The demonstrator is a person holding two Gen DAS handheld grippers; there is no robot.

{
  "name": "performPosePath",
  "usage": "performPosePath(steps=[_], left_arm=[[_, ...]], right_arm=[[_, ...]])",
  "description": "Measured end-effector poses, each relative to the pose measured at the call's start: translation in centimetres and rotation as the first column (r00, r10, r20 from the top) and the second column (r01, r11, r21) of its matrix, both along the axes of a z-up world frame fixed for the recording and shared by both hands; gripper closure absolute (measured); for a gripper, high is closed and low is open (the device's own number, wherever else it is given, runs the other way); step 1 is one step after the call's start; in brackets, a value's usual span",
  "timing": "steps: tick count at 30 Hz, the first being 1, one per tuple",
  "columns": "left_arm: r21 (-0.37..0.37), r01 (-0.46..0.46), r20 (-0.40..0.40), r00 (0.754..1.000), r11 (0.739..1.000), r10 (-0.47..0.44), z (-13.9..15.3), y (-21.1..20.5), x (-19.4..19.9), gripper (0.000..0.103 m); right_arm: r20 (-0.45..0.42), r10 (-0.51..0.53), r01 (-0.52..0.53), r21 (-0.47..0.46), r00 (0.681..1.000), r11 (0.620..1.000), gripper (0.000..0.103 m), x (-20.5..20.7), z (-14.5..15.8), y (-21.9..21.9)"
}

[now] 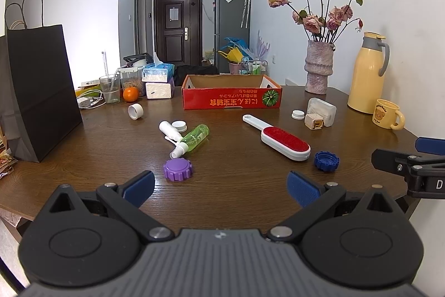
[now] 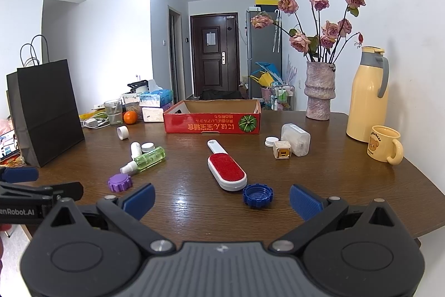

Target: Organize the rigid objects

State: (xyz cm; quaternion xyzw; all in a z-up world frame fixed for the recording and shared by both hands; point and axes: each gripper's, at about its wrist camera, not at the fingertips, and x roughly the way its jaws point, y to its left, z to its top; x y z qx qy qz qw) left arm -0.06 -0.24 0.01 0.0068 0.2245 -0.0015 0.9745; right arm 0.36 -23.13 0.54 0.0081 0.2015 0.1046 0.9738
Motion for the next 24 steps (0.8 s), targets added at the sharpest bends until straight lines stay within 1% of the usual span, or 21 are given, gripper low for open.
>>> performPosePath(steps=[24], left_arm=[[-0.004,-0.002,-0.003,1.0,1.0,0.002,0.03,-0.11,-0.04,0.0]], right_arm=[[0.002,-0.003,0.003,-0.008,1.0,1.0,0.0,0.08,0.06,-0.11]])
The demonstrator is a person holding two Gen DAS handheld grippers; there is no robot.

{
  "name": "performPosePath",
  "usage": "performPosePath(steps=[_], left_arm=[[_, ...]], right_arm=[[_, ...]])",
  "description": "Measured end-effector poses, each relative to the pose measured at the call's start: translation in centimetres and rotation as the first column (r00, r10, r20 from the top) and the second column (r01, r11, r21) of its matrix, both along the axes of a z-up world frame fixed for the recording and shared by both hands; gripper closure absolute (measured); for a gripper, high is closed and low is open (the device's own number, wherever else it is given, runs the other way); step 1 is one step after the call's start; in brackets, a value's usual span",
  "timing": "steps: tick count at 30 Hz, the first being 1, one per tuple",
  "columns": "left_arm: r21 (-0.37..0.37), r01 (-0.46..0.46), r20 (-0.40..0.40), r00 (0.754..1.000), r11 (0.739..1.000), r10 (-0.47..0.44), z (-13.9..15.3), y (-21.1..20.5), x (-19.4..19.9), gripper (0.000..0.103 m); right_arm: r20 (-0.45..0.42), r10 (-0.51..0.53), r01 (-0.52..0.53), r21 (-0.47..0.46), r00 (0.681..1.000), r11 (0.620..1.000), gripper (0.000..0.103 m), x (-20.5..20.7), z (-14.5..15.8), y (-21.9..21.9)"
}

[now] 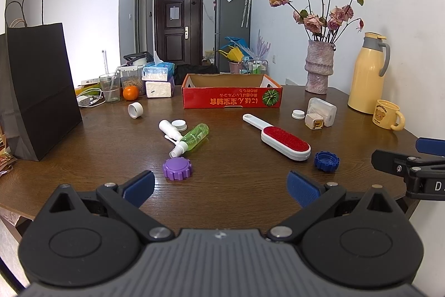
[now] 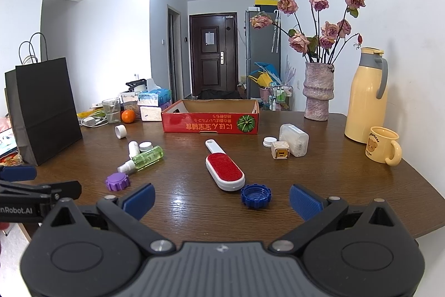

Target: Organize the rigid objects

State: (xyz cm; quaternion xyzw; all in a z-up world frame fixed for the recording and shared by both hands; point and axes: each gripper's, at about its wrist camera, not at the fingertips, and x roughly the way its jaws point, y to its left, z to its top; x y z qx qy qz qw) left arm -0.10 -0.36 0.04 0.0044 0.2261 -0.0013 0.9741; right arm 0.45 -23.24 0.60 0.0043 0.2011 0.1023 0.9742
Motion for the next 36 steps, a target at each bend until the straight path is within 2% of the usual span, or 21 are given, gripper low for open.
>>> performPosePath(steps=[6,14,36], left_arm=[[-0.014,0.007,0.002,1.0,1.0,-0.007,0.0,-0.1,0.3,0.0],[-0.05,0.014,-0.029,0.999,0.999,-0.015,-1.2,0.8,2.7,0.0],[-0.046,-0.039,-0.118,0.992,0.998,0.033,-3.5,3.0,9.8,0.0]], right_arm=[[0.008,-0.003,0.003,-0.008,1.0,1.0,0.0,0.1,-0.1,0.1],[-0.009,-0.018,0.018,-0.009,1.0,1.0,0.0,1.8,-0.9,-0.1],[-0.065,-0.047,0.045,-0.028,0.997,0.999,0.0,8.6,-3.2,-0.6]])
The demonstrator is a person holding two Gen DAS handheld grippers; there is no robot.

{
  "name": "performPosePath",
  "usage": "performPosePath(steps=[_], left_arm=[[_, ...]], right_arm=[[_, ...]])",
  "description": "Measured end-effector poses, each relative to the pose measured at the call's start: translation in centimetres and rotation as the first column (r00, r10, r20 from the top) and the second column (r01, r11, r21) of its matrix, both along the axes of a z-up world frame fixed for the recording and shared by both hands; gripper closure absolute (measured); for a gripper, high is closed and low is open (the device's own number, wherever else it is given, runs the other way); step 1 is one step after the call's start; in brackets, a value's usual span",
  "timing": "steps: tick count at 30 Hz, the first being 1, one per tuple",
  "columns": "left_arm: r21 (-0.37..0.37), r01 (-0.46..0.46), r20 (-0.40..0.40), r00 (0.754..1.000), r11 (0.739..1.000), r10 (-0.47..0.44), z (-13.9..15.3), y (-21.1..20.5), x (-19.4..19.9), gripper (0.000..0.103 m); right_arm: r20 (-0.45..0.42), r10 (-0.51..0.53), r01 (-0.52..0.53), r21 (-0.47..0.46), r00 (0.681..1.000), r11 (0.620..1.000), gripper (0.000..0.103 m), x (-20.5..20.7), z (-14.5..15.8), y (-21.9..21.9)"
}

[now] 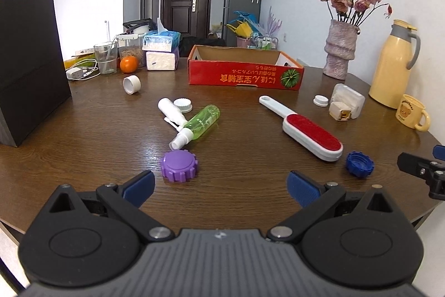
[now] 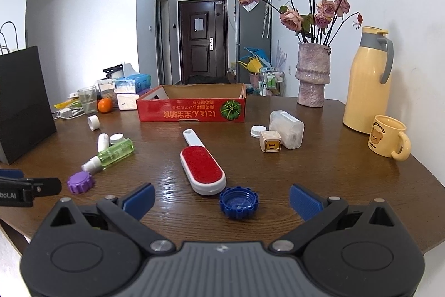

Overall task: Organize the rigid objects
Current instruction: 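Close the left gripper on the purple cap while the right gripper grasps the blue cap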

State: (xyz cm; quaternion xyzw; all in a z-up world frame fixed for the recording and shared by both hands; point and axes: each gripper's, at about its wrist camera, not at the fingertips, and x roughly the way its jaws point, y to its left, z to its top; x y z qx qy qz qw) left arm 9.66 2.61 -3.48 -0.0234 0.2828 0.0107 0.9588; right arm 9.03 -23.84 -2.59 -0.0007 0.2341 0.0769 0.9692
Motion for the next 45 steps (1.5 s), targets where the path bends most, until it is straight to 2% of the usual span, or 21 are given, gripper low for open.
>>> performPosePath(steps=[10,23,28,38,42,45], left_arm=[[0.006,-0.013,-0.027,1.0,1.0,0.014,-1.2,1.2,2.3,0.0],[0.005,-0.074,-0.086,0.994,0.997,0.074,-3.0,3.5,5.2,0.0],[0.001,-0.078,-0.111,0.991,0.997,0.078,-3.7,3.8,6.7,0.0],[-0.006,-0.087,-0.148,0.985,0.996,0.085,-4.9,4.2,8.9,0.0],[-0.005,-0.092,-0.157,0.983,0.996,0.09,-5.2,4.3,9.5,0.0],[-0.004,-0.095,-0.159,0.983,0.995,0.093,-5.3,4.3,9.9,0.0]], right_arm=[[-0.043,-0.012,0.011,-0.018,0.999,1.0,0.0,2.6,-1.7,-0.3],[-0.108,-0.008,0.004,-0.038,0.994,0.999,0.003,6.1,-4.0,0.1],[-0.139,-0.011,0.006,-0.037,0.99,0.999,0.014,7.8,-5.3,0.1],[-0.191,0.0,-0.006,-0.03,0.982,1.0,0.029,10.9,-7.4,0.0],[-0.201,0.007,-0.01,-0.016,0.98,1.0,0.05,11.5,-7.8,-0.2],[-0.2,0.012,-0.015,-0.013,0.98,1.0,0.051,11.6,-7.9,-0.3]])
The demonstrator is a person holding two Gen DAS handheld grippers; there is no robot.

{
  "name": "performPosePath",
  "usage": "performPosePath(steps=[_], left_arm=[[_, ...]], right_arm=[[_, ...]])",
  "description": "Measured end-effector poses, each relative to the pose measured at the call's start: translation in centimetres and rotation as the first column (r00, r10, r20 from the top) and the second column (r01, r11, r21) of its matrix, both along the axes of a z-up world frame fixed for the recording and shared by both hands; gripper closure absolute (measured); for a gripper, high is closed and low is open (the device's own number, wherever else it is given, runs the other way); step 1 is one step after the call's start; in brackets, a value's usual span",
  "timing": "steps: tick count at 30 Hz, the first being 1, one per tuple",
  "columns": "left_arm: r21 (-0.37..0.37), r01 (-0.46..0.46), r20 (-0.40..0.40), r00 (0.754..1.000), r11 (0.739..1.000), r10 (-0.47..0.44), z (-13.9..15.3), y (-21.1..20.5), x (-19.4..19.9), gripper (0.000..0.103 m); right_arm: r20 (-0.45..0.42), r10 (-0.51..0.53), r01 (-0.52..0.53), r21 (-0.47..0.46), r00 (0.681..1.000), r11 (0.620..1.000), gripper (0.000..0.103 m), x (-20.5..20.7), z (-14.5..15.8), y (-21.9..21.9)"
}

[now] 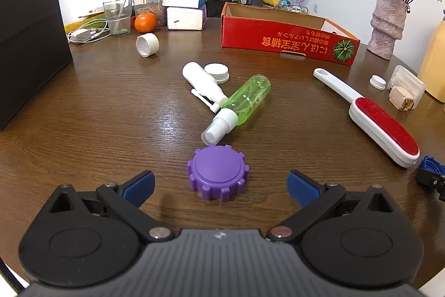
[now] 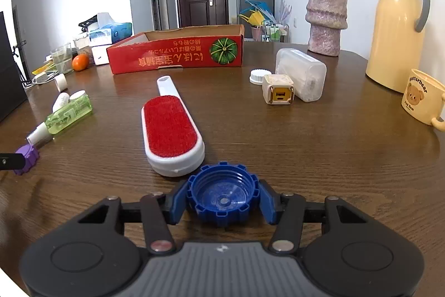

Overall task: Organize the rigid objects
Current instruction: 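Close the left gripper on the purple cap while the right gripper grasps the blue cap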

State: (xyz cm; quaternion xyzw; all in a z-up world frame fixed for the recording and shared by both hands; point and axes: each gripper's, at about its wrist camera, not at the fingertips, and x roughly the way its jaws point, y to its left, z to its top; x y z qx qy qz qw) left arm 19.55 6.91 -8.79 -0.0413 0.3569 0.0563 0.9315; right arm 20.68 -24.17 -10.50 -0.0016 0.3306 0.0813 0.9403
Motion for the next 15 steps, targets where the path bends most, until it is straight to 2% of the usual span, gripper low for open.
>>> performPosePath(steps=[8,11,15], left_arm=[[0.008,-0.024,0.009,1.0,1.0,0.024,-0.5,0.1,0.8,0.0],[0.007,-0.025,0.006,1.0,1.0,0.025,-0.7,0.1,1.2,0.005],[-0.003,-0.018,0.007,1.0,1.0,0.018,-0.9,0.1,1.5,0.018]], right_arm=[[0.003,-0.002,0.002,0.005,1.0,1.0,0.051,0.3,0.0,-0.2],[0.002,-0.001,0.001,0.001,1.0,1.0,0.051,0.3,0.0,-0.1],[0.001,-0.004,0.004,0.0,1.0,1.0,0.051,0.4,0.0,-0.2]])
